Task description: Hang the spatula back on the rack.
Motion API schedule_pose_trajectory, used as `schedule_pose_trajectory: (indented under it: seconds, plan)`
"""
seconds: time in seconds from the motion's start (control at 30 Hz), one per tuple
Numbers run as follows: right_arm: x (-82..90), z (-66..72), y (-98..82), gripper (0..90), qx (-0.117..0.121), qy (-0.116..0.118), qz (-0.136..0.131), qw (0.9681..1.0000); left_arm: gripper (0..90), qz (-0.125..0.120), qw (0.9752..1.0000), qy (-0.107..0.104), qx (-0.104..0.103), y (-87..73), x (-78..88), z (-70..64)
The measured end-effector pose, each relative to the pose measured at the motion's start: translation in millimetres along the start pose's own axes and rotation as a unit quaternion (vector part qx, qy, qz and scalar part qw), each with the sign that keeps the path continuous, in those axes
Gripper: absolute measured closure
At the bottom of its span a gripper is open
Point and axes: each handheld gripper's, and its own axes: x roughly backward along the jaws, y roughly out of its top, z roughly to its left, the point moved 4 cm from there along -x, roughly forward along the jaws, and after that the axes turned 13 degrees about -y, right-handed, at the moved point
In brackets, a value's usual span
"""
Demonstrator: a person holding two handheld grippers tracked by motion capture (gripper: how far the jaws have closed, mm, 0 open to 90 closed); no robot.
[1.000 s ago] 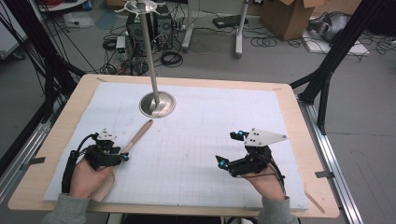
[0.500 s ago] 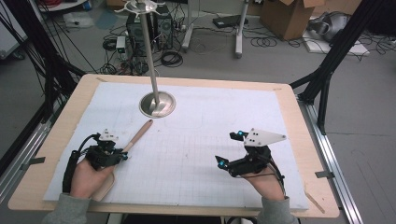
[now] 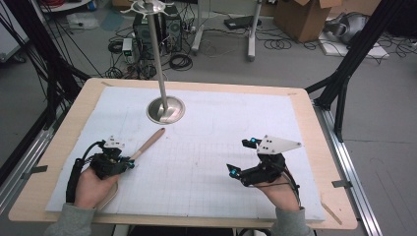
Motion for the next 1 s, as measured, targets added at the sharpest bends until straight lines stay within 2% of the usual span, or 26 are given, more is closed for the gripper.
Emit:
schedule_pose_trajectory:
  seconds: [0.3,0.47,0.83,1.0]
  plan:
    - [0.7,-1.2,0.1,6.7,0.002,-0.003,-0.003,1.0000,77.8,-0.008,1.0000,0.000,0.004,-0.6,7.4,3.0]
    - [1.0,-1.2,0.1,6.7,0.001,-0.003,-0.004,1.0000,77.9,-0.029,0.9996,0.001,0.004,1.1,16.2,4.1]
    - [3.2,-2.0,0.1,6.7,-0.002,-0.004,-0.005,1.0000,77.8,-0.078,0.9967,-0.020,0.008,4.8,39.1,8.0]
    - [5.2,-3.1,0.3,6.7,-0.004,-0.005,-0.008,0.9999,77.9,-0.087,0.9959,-0.024,0.006,5.3,45.5,9.9]
